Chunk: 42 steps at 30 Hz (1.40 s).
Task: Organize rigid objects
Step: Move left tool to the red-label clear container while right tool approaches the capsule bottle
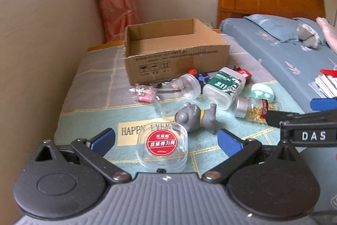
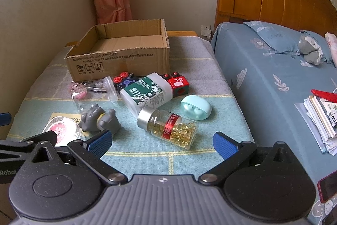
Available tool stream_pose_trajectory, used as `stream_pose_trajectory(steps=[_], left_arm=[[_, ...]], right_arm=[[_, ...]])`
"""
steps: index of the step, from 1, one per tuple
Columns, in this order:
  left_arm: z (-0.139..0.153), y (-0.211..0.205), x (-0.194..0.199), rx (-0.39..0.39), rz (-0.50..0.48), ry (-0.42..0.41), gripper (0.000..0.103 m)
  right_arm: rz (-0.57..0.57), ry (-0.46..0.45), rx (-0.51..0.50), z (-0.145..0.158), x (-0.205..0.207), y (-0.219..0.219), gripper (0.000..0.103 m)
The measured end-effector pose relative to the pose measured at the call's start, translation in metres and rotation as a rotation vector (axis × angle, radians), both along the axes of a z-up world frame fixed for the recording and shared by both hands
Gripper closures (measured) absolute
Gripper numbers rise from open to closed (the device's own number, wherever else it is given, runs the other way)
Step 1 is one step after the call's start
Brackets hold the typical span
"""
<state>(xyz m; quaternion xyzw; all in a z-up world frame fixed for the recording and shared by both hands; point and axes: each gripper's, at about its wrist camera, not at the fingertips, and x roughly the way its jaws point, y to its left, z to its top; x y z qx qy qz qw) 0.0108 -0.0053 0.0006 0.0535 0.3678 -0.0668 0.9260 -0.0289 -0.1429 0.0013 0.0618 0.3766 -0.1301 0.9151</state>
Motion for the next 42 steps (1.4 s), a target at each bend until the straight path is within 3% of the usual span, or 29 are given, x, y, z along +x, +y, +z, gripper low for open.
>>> stream_pose_trajectory(steps=[4,16,21,29,38,42], left_arm=[[-0.007,0.000,0.007,0.009,-0.075,0.012,0.001],[-0.048,0.017,0.034,0.024,-0.117,0.108,0.001],[-0.058,0.016,0.040,0.030,-0.137,0.134,0.001],[-0.066,0.022,0.049,0.010,-0.153,0.152,0.001],[-0.069,0.027,0.058,-0.020,-0.150,0.156,0.001],[-0.072,0.025,0.060,-0.019,-0.146,0.165,0.001]], right_arm=[[-0.019,0.026,0.003,-0.007,0.004,-0.010,0.000],[-0.068,0.113,0.124,-0.038,0.016,-0.042,0.000],[-0.045,0.117,0.195,-0.048,0.032,-0.044,0.000],[-0.023,0.141,0.229,-0.061,0.066,-0.043,0.000],[-0.043,0.122,0.210,-0.065,0.092,-0.041,0.000],[-0.047,0.138,0.152,-0.069,0.100,-0.035,0.000]])
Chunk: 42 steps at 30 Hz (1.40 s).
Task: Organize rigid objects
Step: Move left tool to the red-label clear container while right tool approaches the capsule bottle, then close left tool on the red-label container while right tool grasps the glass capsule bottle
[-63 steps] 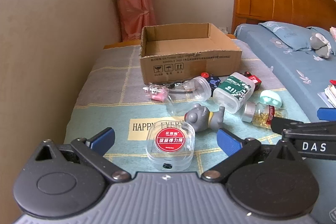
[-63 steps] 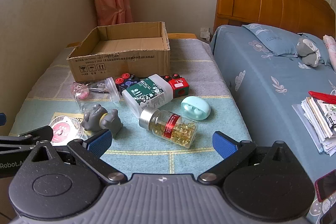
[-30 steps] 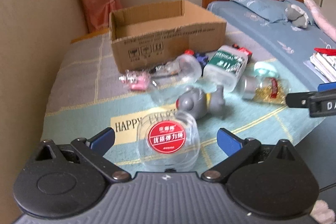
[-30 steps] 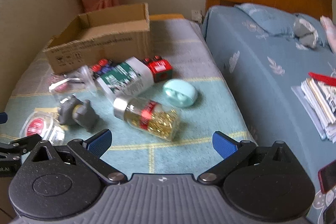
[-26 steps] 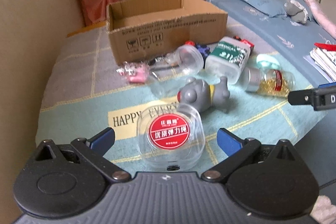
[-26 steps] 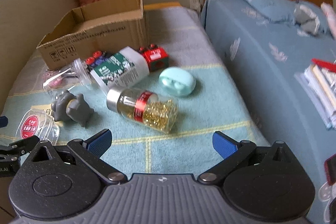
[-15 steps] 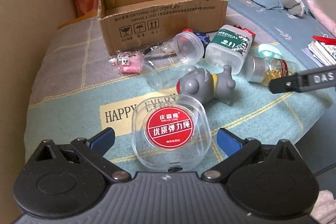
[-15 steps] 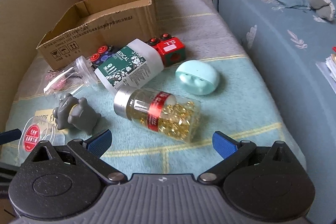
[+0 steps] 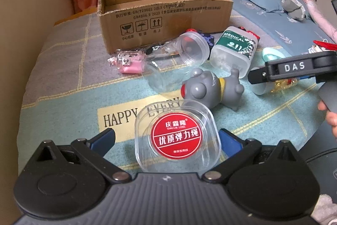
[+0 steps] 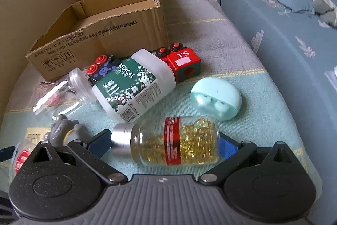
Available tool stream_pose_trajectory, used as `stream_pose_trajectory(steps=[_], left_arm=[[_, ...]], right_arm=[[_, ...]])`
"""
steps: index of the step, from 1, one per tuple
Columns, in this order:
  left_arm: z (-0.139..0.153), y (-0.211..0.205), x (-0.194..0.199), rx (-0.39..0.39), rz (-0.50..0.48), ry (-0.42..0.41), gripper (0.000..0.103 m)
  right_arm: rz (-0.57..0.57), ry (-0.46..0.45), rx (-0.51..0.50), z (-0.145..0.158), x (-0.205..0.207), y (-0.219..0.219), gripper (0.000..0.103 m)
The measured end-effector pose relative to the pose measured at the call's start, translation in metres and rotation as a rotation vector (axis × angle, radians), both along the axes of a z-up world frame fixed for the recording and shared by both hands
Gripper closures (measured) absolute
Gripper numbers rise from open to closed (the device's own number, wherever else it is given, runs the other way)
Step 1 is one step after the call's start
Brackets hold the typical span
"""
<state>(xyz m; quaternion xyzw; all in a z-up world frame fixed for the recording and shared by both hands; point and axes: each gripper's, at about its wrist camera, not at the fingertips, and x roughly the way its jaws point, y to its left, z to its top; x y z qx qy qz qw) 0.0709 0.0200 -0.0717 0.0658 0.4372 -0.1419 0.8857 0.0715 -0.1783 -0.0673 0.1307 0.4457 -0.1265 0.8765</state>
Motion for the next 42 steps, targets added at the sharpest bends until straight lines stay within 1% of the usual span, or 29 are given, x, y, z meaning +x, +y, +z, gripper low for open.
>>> stream_pose_trajectory(steps=[4,7,8,11,14,15,18,25,29,32,38,41,42], left_arm=[[-0.004,0.001,0.001,0.023,0.009,0.004,0.001],[-0.004,0.004,0.001,0.031,0.012,-0.001,0.001],[-0.003,0.006,0.001,0.040,0.017,-0.007,0.001],[-0.004,0.011,0.001,0.051,0.026,-0.023,0.001],[-0.010,0.011,0.002,0.041,0.022,-0.007,0.001],[-0.013,0.011,0.003,0.043,0.023,0.006,0.000],[-0.017,0.014,0.002,-0.003,0.036,0.008,0.001],[-0.017,0.014,0.003,-0.006,0.028,-0.006,0.000],[-0.016,0.012,0.004,0.000,0.030,-0.006,0.001],[-0.013,0.010,0.002,0.013,0.007,-0.022,0.003],[-0.004,0.014,0.005,-0.023,-0.013,-0.014,0.005],[-0.002,0.013,0.006,-0.016,-0.031,-0.008,0.009],[-0.003,0.012,0.007,-0.011,-0.032,-0.002,0.015]], right_arm=[[0.014,0.021,-0.070,-0.007,-0.004,0.003,0.000],[0.035,0.038,-0.145,-0.011,-0.008,0.006,0.000],[0.042,0.028,-0.150,-0.011,-0.011,0.005,0.000],[0.065,0.012,-0.149,-0.012,-0.015,0.001,0.000],[0.081,-0.018,-0.157,-0.014,-0.019,0.000,0.000],[0.081,-0.023,-0.159,-0.014,-0.019,0.001,0.000],[0.077,-0.041,-0.165,-0.015,-0.021,0.003,0.000],[0.058,-0.062,-0.174,-0.016,-0.025,0.007,0.000],[0.043,-0.048,-0.166,-0.015,-0.023,0.008,0.000],[0.049,-0.055,-0.157,-0.011,-0.023,0.010,0.000],[0.042,-0.038,-0.171,-0.005,-0.017,0.012,0.000],[0.040,-0.029,-0.175,-0.003,-0.016,0.011,0.000],[0.038,-0.027,-0.178,-0.003,-0.016,0.012,0.000]])
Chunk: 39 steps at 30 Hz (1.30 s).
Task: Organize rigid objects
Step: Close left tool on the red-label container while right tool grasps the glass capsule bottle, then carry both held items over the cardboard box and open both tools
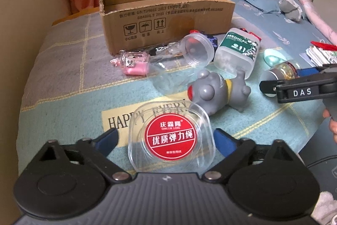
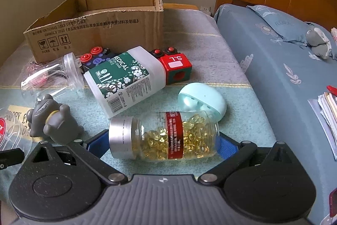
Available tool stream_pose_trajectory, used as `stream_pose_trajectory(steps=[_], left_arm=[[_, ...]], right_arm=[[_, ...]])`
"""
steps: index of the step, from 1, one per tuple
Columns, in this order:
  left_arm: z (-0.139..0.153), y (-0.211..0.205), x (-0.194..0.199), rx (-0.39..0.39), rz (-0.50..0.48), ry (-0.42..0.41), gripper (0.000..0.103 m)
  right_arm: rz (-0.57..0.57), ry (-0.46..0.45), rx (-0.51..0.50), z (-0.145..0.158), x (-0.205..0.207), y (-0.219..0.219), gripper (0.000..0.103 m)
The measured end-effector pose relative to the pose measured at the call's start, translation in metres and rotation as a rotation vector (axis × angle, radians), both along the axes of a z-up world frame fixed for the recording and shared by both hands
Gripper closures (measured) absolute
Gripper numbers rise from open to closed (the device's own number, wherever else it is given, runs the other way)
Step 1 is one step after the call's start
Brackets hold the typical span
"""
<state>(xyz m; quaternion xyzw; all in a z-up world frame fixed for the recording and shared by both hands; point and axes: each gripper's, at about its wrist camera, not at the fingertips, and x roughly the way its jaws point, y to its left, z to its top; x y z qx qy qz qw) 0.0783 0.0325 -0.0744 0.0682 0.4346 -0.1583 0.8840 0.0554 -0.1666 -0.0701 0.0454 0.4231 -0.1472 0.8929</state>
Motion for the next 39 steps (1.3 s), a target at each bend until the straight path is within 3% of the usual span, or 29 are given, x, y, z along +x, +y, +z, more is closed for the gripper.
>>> stream_pose_trajectory(steps=[4,12,19,29,39], left_arm=[[-0.003,0.001,0.004,-0.024,-0.009,0.046,0.027],[0.002,0.000,0.003,-0.008,-0.020,0.045,0.027],[0.019,0.000,0.003,0.013,-0.053,0.036,0.027],[0.054,0.002,0.019,0.016,-0.097,-0.017,0.027],[0.094,-0.004,0.088,0.019,-0.084,-0.094,0.027]], right_arm=[[0.006,0.009,0.001,0.000,0.001,0.002,0.001],[0.073,0.041,-0.032,0.000,0.000,0.002,0.006],[0.162,0.081,0.011,0.009,-0.003,-0.004,0.006],[0.251,0.069,0.006,0.040,-0.004,-0.004,0.007],[0.317,-0.048,-0.008,0.098,0.035,-0.009,0.007]])
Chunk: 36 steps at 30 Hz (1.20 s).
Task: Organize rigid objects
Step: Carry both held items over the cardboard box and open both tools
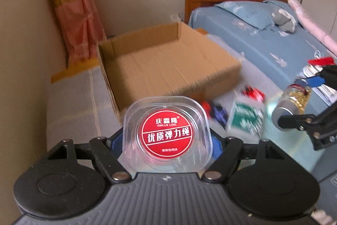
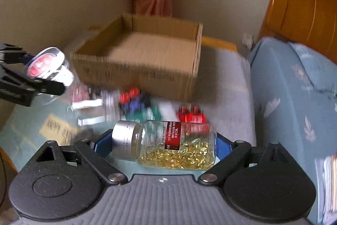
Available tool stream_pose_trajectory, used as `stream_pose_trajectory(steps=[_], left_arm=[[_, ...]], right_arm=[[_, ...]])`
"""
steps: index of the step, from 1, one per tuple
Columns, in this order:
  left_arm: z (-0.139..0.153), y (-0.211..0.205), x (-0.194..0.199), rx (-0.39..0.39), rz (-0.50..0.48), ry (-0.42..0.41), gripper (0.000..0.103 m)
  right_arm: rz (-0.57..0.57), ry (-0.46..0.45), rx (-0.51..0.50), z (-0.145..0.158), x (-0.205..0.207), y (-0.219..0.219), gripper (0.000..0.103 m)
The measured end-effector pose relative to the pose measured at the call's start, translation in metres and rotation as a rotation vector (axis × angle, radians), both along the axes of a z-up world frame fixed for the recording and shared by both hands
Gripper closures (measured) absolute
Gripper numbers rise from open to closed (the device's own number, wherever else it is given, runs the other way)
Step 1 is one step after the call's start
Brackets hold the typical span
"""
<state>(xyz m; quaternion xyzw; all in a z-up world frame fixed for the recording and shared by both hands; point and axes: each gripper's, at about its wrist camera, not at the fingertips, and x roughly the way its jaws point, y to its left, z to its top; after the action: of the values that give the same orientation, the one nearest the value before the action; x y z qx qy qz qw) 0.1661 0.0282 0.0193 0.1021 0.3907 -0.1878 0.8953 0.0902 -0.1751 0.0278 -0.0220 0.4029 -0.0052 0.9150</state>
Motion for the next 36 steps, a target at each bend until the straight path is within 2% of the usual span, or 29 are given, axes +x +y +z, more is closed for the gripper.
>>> stream_pose_trajectory(steps=[8,16,18,34,35,36], left_arm=[[0.012,-0.006,0.075,0.011,0.033,-0.024,0.027],[0.004,-0.008,0.130,0.028,0.074,-0.010,0.027],[0.002,-0.011,0.138,0.031,0.073,-0.007,0.027],[-0.010,-0.032,0.177,0.064,0.065,0.008,0.026],[-0.010,-0.033,0.179,0.066,0.073,0.001,0.024],[-0.010,-0.033,0.180,0.067,0.081,-0.003,0.015]], right_arm=[[0.031,-0.074,-0.013,0.026,0.066,0.001,0.007],[0.017,-0.048,0.022,0.012,0.126,-0.007,0.006],[0.008,-0.051,0.035,0.008,0.128,-0.008,0.000],[0.024,-0.054,0.039,0.004,0.088,-0.001,0.000],[0.021,-0.053,0.040,0.004,0.086,-0.002,0.000],[0.019,-0.053,0.037,0.004,0.084,-0.002,0.000]])
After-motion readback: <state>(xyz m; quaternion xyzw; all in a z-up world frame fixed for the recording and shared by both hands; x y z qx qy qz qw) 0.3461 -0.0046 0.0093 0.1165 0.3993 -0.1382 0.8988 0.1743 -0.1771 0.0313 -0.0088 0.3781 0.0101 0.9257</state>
